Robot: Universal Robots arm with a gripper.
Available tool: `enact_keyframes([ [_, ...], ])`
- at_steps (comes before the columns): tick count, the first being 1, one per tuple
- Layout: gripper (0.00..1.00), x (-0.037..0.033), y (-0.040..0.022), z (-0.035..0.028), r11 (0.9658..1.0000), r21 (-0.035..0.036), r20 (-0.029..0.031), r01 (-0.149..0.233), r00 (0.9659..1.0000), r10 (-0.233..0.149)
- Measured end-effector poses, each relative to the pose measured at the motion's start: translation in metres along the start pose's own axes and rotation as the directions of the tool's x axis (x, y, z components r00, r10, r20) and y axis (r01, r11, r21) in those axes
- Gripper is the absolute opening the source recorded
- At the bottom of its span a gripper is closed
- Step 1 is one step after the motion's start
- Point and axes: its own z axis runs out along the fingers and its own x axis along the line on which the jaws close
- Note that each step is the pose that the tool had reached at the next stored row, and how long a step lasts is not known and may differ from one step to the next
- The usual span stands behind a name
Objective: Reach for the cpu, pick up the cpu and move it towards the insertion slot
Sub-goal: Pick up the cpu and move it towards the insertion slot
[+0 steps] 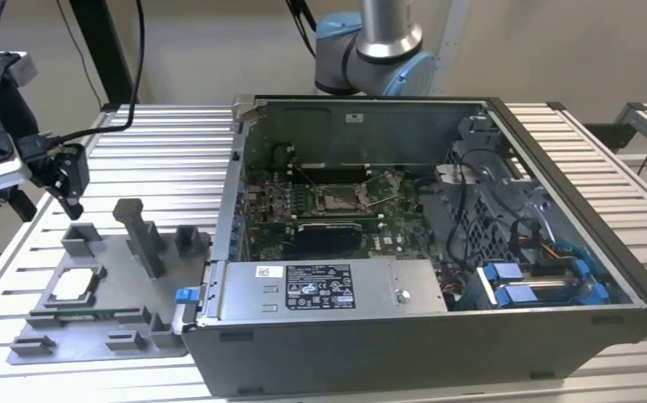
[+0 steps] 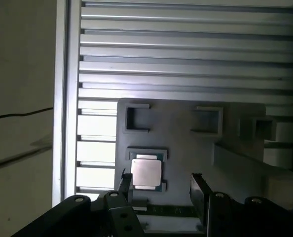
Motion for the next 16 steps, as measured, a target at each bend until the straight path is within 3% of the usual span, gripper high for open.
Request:
enact_keyframes([
  [10,1.00,0.0023,-0.0006,0.0159,1.0000,0.0000,0.0003,-0.009,1.0000,0.009],
  [16,1.00,0.0023,-0.0006,0.0190,0.9999,0.0000,0.0005,-0.010,0.9999,0.010],
])
